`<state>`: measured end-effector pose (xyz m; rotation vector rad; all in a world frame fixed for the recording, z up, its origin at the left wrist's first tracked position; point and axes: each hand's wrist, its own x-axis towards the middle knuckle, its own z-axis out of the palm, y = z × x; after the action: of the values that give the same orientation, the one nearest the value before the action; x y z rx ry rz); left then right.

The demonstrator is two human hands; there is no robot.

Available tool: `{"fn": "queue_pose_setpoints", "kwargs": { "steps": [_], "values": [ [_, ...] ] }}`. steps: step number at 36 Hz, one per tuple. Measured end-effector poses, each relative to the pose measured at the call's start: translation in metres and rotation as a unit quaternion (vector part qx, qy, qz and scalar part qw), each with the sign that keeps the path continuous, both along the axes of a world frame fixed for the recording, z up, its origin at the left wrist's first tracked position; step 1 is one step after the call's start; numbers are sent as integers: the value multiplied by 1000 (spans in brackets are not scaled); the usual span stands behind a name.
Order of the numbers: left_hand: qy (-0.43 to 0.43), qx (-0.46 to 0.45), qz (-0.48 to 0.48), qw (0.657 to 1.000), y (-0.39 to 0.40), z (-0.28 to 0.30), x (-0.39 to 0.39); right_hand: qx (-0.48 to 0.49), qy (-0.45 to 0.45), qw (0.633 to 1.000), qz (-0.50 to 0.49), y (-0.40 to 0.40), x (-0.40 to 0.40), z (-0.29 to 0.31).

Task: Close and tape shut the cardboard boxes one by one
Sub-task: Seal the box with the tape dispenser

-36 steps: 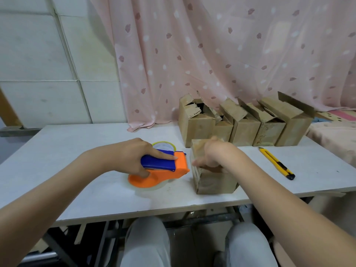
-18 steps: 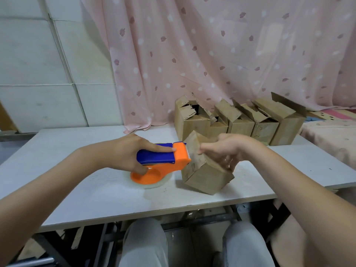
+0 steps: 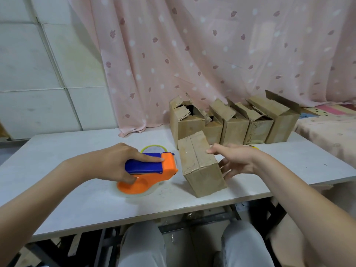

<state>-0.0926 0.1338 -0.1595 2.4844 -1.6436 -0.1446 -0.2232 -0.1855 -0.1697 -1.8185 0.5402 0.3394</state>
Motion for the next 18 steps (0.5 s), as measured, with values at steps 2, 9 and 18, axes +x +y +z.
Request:
{"fn": "queue_pose_setpoints", "kwargs": {
  "steps": [2,9,18],
  "values": [
    [5,-2,1,1000,-1,-1,1,23,-5,1000,-5,-2,-2,-4],
    [5,-14,-17,1000,-18,-2,-1,41,-8,999,-23,-8,-9,-13],
    [2,-14,-33,999,-33,-4,-2,-142,-92,985,-34,7,-18,-2]
  ]
}}
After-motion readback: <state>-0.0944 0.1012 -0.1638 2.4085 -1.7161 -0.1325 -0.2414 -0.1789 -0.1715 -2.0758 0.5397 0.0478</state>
